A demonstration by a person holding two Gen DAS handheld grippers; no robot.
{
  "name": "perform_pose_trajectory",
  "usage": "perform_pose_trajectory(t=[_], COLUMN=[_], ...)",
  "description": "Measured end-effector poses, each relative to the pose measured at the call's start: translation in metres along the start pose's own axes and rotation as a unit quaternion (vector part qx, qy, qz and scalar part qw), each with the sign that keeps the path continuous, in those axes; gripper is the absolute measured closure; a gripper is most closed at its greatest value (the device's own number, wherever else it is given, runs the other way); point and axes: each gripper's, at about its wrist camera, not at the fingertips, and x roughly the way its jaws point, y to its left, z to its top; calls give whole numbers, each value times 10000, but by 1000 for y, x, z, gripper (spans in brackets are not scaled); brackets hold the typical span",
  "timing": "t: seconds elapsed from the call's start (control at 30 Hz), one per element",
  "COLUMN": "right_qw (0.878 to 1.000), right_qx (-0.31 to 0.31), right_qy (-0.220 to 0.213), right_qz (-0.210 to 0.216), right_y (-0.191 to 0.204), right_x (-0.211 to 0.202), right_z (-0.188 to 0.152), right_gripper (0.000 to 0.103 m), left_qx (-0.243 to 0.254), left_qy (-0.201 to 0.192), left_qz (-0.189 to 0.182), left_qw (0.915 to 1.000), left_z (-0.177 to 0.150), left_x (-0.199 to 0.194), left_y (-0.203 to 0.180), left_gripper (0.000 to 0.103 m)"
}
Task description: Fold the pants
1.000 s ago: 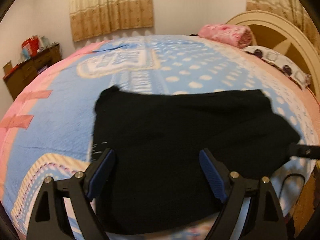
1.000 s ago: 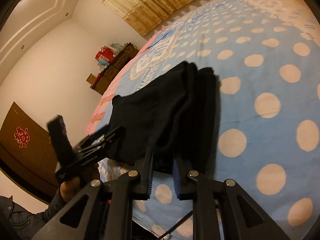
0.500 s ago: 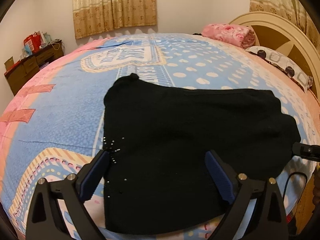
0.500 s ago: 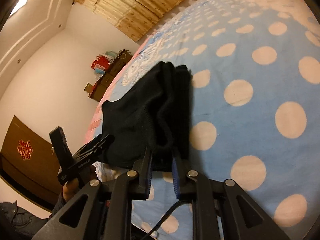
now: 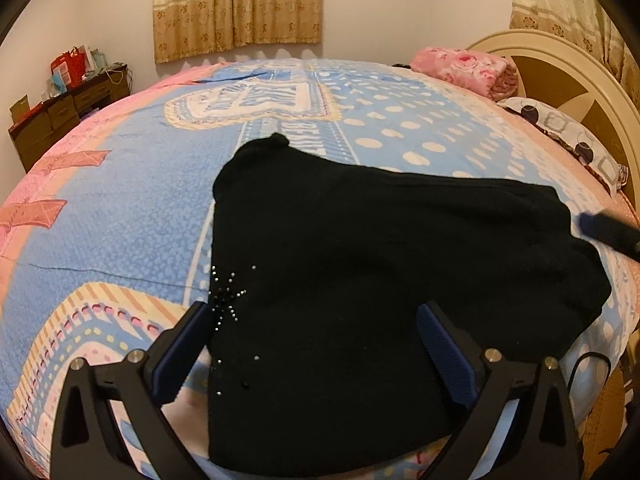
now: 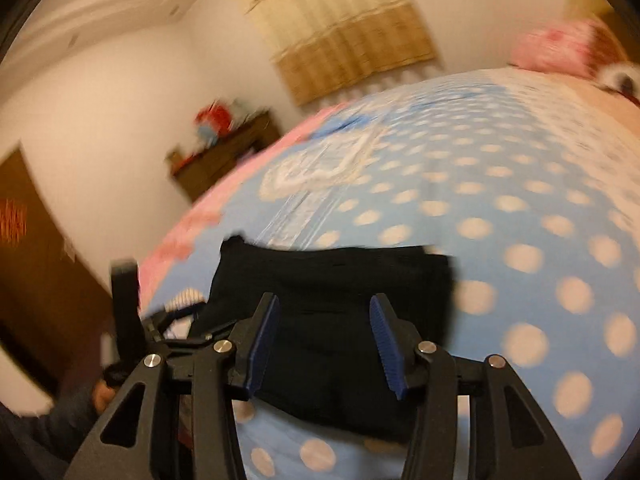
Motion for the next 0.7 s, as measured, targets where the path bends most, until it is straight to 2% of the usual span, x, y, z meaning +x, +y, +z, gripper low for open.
perform_pose_trajectory(t=[0.07,0.13,0.47,0.6,0.7], right_qw=[9991,9984,9986,9969,9970], right_qx=[-242,-229,-343,-628,-630], right_qy=[315,479,398,401,393], right_qz=[-128,-209,-51,-237,-222], right_y=[8,3,-12,-3,-6], right_x=[25,38,31,32,29], right_z=[-1,-4,-19,-21,-24], right_gripper=[54,54,54,54,54], left_qx=[-15,-47,-73,-75,-85], left_qy=[1,24,23,31,25], left_qz=[-18,-50,-85,-88,-29], left_qw=[10000,10000,9999,9999,10000], left_z=[0,0,0,-1,0], left_x=[1,2,3,3,0], left_y=[2,3,2,2,-1], left_gripper=[0,0,0,0,0])
